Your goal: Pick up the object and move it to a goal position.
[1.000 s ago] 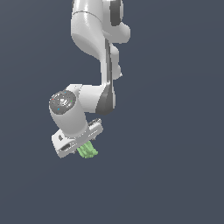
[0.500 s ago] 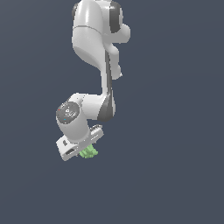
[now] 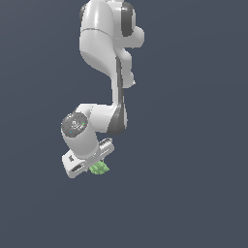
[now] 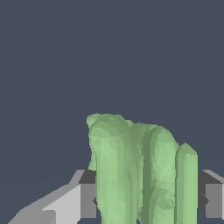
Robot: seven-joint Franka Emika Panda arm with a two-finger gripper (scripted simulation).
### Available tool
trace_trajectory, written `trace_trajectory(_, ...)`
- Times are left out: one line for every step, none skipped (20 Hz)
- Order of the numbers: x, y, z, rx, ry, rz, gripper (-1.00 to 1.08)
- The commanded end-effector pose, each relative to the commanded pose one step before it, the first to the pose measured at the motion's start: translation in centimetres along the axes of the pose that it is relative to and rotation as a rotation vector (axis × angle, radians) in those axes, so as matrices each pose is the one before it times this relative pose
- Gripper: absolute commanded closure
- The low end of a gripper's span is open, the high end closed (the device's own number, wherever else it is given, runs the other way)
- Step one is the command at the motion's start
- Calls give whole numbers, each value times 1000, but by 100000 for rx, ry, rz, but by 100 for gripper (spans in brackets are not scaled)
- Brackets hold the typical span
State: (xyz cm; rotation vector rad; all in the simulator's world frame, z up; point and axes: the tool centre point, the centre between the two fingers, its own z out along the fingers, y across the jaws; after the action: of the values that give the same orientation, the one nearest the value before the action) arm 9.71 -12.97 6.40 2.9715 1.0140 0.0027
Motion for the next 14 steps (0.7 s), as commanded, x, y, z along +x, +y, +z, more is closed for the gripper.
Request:
trace_trajectory(47,-144,139,236,-101,-145,108)
trace_trajectory(0,0,0,0,0,0,108)
trace_trajectory(0,0,0,0,0,0,108)
trace_trajectory(0,0,0,0,0,0,108)
trace_trajectory(-44,145,-144,-240,109,145,108)
trace_trajectory(1,-13,-14,0,0,0,108)
trace_trajectory(2,-40,-42,0,0,0,108)
trace_trajectory(3,-67,-71,0,0,0,108)
trace_trajectory(4,-94,-100,0,0,0,108)
trace_trajectory(5,-121,-129,0,0,0,108)
trace_trajectory(6,-150,-160,0,0,0,108)
trace_trajectory(7,-179,-191,0,0,0,108)
trace_trajectory(8,-209,-223,0,0,0,108)
trace_trajectory(10,-241,-257,0,0,0,108)
